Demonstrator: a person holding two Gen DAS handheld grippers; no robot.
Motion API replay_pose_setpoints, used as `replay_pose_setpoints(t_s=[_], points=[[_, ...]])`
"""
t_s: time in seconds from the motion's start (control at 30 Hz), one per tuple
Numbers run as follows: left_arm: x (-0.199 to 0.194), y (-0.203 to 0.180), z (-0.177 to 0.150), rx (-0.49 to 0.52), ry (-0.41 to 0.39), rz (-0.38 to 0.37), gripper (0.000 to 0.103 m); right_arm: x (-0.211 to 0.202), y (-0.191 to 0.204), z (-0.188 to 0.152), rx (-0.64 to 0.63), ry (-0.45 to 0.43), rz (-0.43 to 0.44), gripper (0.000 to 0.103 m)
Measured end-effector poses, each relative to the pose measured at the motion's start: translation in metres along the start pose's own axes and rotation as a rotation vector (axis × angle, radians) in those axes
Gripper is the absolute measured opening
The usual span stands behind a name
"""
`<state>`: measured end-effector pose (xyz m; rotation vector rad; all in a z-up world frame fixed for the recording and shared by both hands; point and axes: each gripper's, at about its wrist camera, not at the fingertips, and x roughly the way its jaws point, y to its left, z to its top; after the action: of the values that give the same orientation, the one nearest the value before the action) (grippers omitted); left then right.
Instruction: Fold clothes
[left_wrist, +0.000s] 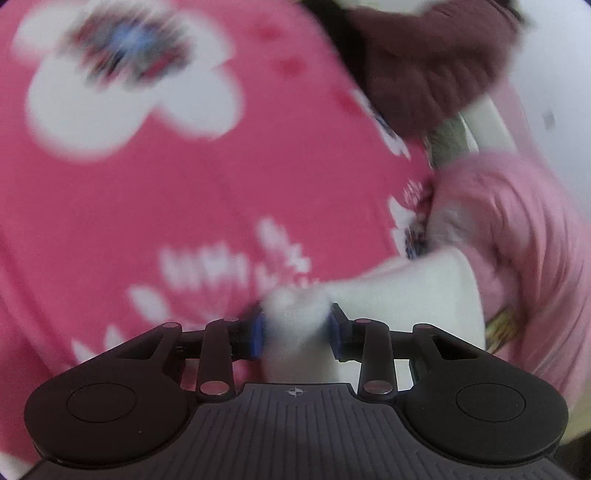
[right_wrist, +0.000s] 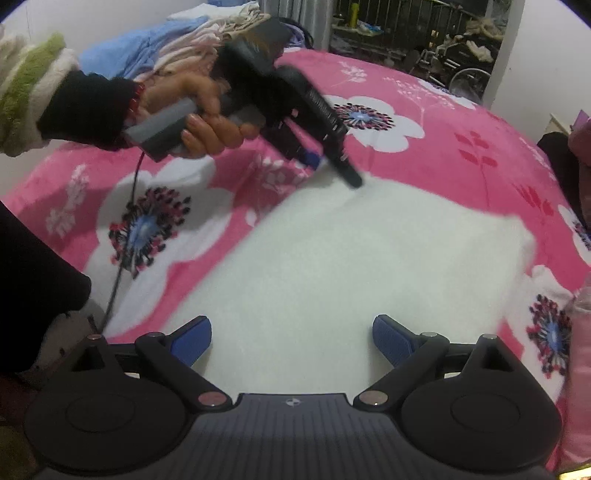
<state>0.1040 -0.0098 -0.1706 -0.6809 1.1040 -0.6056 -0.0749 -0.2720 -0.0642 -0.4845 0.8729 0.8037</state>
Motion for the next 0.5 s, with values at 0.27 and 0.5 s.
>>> replay_pose_setpoints(t_s=[0.27, 0.5], points=[[-0.045, -0.036, -0.008, 0.165, -0.101, 0.061, 0.047, -0.011, -0.01, -0.006, 0.017, -0.015, -0.022, 0.072], [-0.04, -0.087, -0.056, 0.561, -0.016, 0.113, 0.05, -0.014, -0.03, -0.009, 0.075, -0.01, -0.052, 0.045]])
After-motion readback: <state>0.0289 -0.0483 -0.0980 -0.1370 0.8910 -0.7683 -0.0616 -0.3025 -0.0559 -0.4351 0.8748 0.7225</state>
